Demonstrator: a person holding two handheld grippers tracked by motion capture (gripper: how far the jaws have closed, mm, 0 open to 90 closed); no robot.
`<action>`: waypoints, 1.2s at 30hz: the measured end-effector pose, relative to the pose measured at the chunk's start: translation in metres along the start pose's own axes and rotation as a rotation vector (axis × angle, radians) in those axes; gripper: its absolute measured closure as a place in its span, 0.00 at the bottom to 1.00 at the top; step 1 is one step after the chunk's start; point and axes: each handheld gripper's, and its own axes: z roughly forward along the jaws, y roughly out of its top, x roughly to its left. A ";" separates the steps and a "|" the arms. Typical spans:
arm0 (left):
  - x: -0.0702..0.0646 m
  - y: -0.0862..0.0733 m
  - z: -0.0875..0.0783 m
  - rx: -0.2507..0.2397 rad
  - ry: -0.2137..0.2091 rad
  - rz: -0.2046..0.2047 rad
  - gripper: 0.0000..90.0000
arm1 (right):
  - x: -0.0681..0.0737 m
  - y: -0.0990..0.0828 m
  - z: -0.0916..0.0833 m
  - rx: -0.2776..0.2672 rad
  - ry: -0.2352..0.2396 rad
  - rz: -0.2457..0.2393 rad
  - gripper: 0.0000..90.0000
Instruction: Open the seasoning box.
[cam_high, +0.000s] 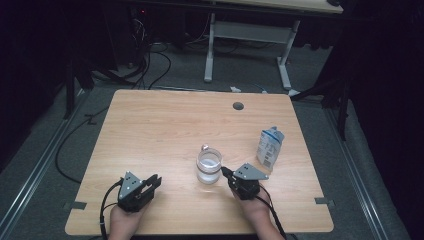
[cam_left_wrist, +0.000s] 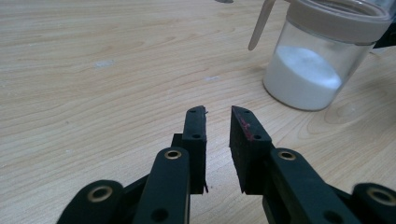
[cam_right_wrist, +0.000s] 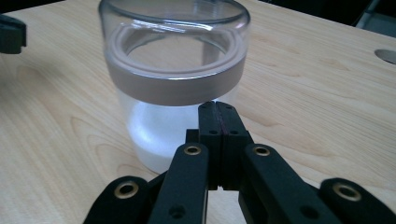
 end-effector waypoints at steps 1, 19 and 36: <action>0.000 0.000 0.000 -0.001 0.000 -0.001 0.85 | 0.002 0.000 0.000 -0.001 0.006 -0.002 1.00; -0.001 -0.003 0.001 0.002 -0.002 -0.005 0.84 | 0.013 0.000 0.001 -0.012 0.039 -0.023 1.00; 0.009 0.002 -0.006 0.037 0.025 0.048 0.80 | 0.002 -0.008 -0.006 0.009 0.000 -0.027 0.82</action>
